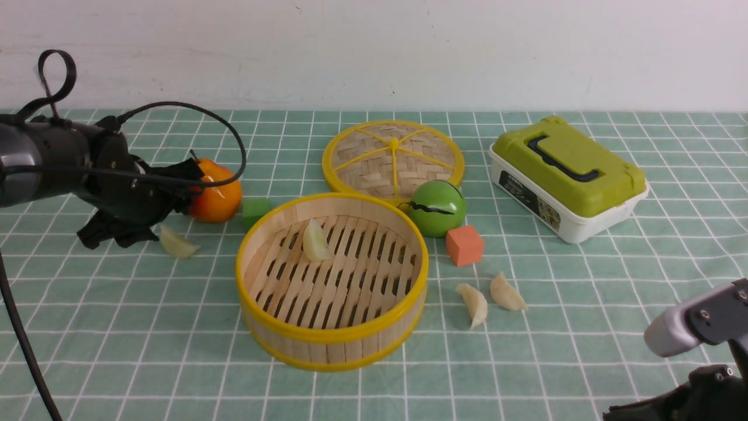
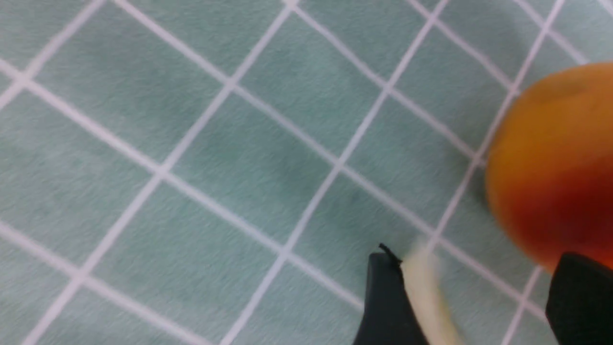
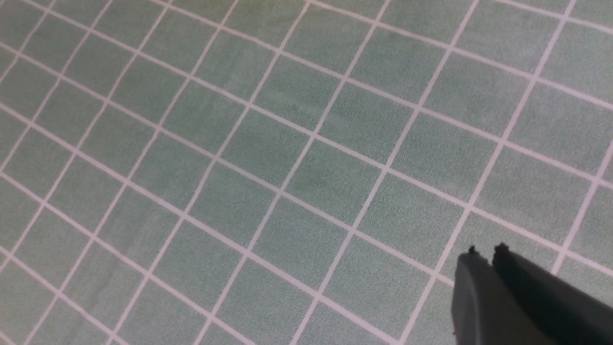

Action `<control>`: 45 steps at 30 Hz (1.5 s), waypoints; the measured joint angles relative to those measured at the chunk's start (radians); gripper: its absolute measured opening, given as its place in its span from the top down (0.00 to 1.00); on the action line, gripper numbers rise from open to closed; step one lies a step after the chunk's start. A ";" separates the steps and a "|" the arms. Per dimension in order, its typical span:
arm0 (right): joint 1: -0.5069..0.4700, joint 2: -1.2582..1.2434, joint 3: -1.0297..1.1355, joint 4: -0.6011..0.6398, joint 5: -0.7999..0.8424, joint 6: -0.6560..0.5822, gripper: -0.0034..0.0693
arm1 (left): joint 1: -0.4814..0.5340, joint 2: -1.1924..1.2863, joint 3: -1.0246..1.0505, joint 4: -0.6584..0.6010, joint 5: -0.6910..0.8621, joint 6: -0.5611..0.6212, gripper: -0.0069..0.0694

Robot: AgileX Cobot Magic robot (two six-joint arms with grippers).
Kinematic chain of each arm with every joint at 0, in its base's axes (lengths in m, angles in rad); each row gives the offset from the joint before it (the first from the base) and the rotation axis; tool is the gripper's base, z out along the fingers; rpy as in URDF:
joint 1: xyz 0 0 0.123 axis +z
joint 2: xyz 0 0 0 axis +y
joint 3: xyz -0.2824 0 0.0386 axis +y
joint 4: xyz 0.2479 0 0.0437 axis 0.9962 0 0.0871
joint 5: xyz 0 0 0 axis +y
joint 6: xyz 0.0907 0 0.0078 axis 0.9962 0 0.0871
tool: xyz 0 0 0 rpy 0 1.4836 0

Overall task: Put the dumplings into the steamer on the table with the blue tablecloth.
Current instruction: 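Reach for and grasp a dumpling on the table with the left gripper, then place the dumpling into the bamboo steamer basket with the left gripper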

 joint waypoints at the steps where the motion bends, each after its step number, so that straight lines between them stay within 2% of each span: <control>1: 0.000 0.000 0.000 0.000 0.000 -0.001 0.90 | -0.003 0.000 -0.004 0.001 0.020 0.004 0.35; 5: 0.000 0.000 0.000 0.000 0.001 -0.001 0.90 | -0.008 0.000 -0.008 0.006 0.054 0.017 0.35; 17: 0.000 0.000 0.000 -0.003 -0.001 -0.001 0.90 | -0.008 0.070 -0.009 0.009 0.004 0.016 0.36; 20: 0.000 0.000 0.000 -0.004 -0.001 -0.004 0.90 | -0.008 0.078 -0.012 0.016 -0.004 0.016 0.42; 23: 0.000 0.000 0.000 -0.008 -0.001 -0.009 0.90 | -0.008 0.079 -0.017 0.043 -0.011 0.019 0.63; 31: 0.000 0.000 0.000 -0.009 -0.001 -0.012 0.90 | -0.008 0.007 -0.021 0.058 0.007 0.105 0.65; 34: 0.000 0.000 0.000 -0.008 -0.003 -0.012 0.89 | -0.030 -0.102 -0.021 0.054 0.051 0.187 0.65; 38: 0.000 0.000 0.000 -0.011 -0.005 -0.015 0.89 | -0.152 -0.248 -0.022 -0.005 0.130 0.344 0.66; 41: 0.000 0.000 0.000 -0.012 -0.010 -0.023 0.89 | -0.287 -0.285 -0.041 -0.071 0.173 0.451 0.65; 45: 0.000 0.000 0.000 -0.012 -0.014 -0.026 0.89 | -0.430 -0.208 -0.119 -0.102 0.262 0.499 0.65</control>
